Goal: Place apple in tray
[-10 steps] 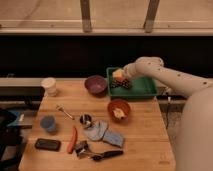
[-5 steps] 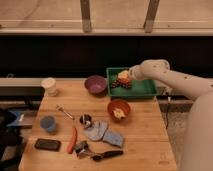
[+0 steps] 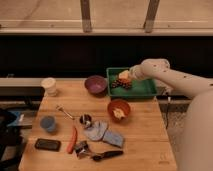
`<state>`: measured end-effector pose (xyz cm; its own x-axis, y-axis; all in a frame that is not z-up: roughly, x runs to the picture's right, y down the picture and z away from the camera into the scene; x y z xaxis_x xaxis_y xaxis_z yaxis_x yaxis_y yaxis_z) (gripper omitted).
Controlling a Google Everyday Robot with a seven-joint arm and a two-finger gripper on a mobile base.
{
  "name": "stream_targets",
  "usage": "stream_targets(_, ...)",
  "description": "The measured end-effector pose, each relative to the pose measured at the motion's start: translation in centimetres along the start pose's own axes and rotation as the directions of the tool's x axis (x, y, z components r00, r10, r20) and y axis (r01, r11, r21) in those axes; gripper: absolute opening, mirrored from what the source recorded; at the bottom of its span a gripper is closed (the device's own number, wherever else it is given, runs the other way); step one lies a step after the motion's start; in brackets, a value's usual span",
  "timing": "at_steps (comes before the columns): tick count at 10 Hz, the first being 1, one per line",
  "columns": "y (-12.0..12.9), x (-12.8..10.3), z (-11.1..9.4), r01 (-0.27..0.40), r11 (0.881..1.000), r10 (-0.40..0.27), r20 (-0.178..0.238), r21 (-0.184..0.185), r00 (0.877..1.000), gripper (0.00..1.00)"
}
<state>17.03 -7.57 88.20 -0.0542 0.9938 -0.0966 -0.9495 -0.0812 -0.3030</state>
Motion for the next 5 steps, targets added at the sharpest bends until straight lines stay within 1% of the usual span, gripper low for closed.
stream_targets(1,-1.3,-0.2,0.7,0.002,1.0,-0.002,-0.021,0.007,1.0,0.0)
stream_targets(2,-2.4,0.0,1.9,0.004,1.0,-0.003,-0.046,0.011,0.999,0.0)
stream_targets(3,-2.8,-0.2,2.4,0.006,1.0,-0.005,-0.053,0.009,0.999,0.0)
stream_targets(5,-4.6,-0.3,3.7,0.0,1.0,0.0,-0.057,0.005,0.998,0.0)
